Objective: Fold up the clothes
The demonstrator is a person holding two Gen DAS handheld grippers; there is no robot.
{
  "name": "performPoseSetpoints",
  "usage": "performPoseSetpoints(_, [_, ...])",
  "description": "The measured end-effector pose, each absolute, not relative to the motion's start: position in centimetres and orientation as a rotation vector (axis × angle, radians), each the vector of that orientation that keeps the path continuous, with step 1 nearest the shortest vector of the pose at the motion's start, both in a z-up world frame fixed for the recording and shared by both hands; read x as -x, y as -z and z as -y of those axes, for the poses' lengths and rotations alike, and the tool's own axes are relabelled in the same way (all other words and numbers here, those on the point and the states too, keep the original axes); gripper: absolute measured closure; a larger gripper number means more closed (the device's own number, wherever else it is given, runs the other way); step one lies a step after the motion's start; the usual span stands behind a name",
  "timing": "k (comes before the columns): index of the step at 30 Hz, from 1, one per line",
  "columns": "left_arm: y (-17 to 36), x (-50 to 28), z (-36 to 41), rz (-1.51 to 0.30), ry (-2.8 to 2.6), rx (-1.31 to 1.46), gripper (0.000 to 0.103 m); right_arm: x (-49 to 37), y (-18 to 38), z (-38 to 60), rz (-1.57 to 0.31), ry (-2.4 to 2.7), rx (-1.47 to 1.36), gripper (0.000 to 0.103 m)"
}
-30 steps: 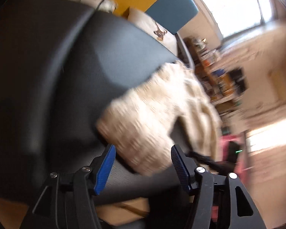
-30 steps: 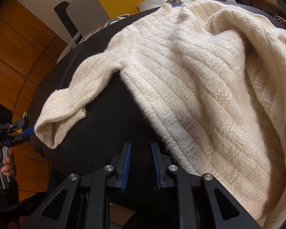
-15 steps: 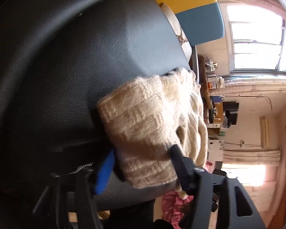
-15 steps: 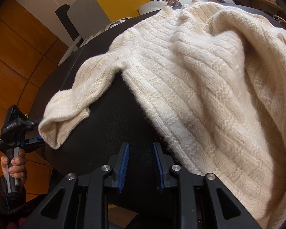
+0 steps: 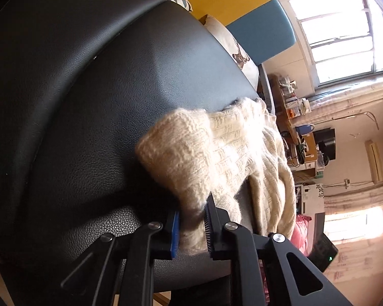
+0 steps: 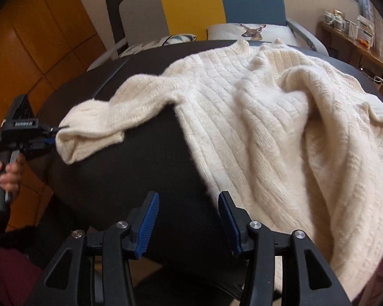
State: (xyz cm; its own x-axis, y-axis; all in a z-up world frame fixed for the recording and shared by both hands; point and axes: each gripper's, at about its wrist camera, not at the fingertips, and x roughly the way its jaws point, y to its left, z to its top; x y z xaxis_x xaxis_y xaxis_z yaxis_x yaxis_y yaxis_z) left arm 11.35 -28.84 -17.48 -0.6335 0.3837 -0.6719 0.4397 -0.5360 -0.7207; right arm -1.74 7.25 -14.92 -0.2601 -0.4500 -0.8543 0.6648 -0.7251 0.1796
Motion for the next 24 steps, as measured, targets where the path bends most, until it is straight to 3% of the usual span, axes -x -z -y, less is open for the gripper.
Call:
performPoseSetpoints(8, [17.3, -12.0, 28.6, -1.512, 2.361, -1.34, 0.085, 3.4, 17.0, -9.5, -0.323, 2.074, -1.42, 0.059])
performPoseSetpoints(13, [17.3, -12.1, 28.7, -1.528, 2.354, -1.352, 0.084, 3.6, 17.2, -9.1, -0.339, 2.055, -1.447, 0.054])
performPoseSetpoints(14, [17.3, -12.1, 28.7, -1.525, 2.355, -1.351, 0.084, 3.7, 17.2, -9.2, -0.333, 2.052, -1.458, 0.057])
performPoseSetpoints(17, [17.3, -12.0, 28.7, -1.521, 2.357, -1.342, 0.083, 4.3, 17.2, -9.6, -0.323, 2.052, -1.49, 0.091])
performPoseSetpoints(20, [17.0, -11.9, 28.5, -1.487, 2.381, -1.318, 0.084, 4.3, 17.1, -10.3, -0.275, 2.043, -1.502, 0.094])
performPoseSetpoints(24, [15.1, -12.1, 28.6, -1.402, 2.47, -1.219, 0.088, 4.2, 16.4, -10.1, -0.077, 1.951, -1.493, 0.097])
